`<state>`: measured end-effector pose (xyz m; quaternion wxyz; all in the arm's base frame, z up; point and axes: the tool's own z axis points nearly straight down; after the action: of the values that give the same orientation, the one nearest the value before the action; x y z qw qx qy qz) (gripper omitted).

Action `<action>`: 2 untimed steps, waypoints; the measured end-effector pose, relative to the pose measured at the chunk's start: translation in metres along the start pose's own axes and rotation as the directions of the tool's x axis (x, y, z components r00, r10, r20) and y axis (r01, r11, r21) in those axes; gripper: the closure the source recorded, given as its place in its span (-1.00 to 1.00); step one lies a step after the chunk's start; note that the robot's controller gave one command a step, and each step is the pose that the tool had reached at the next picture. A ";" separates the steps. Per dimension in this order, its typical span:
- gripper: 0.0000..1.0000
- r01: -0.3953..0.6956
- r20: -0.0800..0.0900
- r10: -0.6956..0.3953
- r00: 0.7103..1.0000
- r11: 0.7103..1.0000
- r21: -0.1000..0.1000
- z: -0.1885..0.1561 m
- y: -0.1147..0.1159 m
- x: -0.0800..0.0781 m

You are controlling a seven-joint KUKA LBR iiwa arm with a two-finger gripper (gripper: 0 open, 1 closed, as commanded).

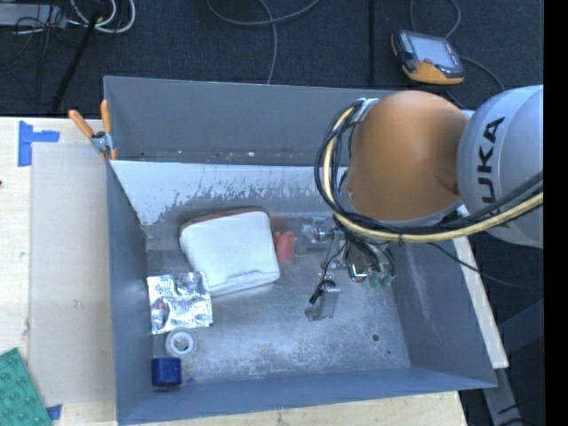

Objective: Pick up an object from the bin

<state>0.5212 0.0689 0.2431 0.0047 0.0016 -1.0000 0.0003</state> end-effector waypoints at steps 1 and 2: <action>-1.00 0.052 0.004 -0.052 0.999 0.999 -0.002 0.037 0.077 -0.008; -1.00 0.182 0.003 -0.182 0.983 0.983 0.001 0.160 0.132 -0.037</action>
Offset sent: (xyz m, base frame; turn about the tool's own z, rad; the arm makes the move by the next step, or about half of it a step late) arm 0.0083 0.0722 -0.0347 -0.0428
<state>0.5559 0.2014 0.0831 0.0031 0.0928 -0.9957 0.0000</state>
